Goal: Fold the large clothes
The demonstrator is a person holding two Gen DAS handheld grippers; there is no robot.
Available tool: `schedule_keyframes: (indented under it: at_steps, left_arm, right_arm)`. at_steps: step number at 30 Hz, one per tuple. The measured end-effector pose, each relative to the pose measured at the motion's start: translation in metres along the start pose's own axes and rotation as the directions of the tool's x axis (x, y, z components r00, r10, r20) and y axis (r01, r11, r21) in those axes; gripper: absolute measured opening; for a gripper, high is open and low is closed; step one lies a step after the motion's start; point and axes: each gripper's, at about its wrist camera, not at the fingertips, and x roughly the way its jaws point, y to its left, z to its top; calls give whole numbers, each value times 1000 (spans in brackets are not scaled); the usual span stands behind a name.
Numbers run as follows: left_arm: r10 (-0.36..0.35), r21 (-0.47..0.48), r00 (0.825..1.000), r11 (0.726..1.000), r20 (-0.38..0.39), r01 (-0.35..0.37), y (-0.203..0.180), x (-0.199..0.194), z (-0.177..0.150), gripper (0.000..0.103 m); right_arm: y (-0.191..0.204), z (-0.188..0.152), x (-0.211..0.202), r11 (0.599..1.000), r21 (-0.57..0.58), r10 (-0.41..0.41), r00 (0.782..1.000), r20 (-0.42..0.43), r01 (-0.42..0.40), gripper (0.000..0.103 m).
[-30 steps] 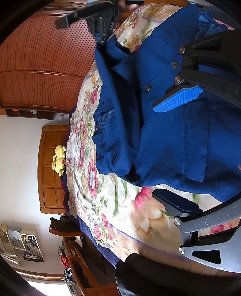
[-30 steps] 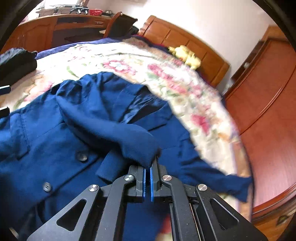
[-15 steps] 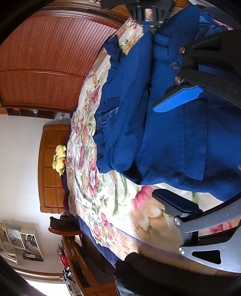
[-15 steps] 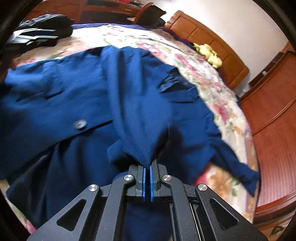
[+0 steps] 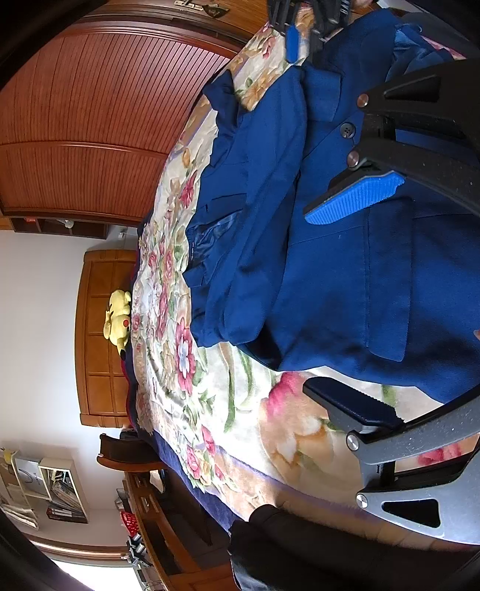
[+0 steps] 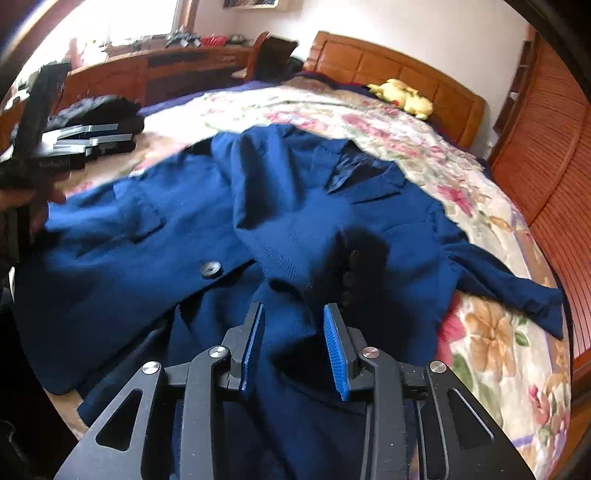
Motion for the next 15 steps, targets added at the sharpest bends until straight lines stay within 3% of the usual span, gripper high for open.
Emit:
schedule_keyframes:
  at_steps: [5,8,11,15]
  left_arm:
    - [-7,4,1000,1000,-1,7,-1,0,1,85]
    - [-21,2,1000,1000,-1,21,-3,-2,1,85]
    - [-42,5,999,999,-5,42,-8,-2,1,85]
    - [-56,16,998,998,-12,56,-14,-1,0,85]
  right_arm:
    - [-30,-7,-9,993,77,-93,995,37,90,36]
    - [-48,-11,4,982,137,-132,991,4,130,36]
    - [-56,-14,25,976,161,-139,989,-55,146,36]
    - [-61,-17,48,975,206,-65,993,-102,85,36]
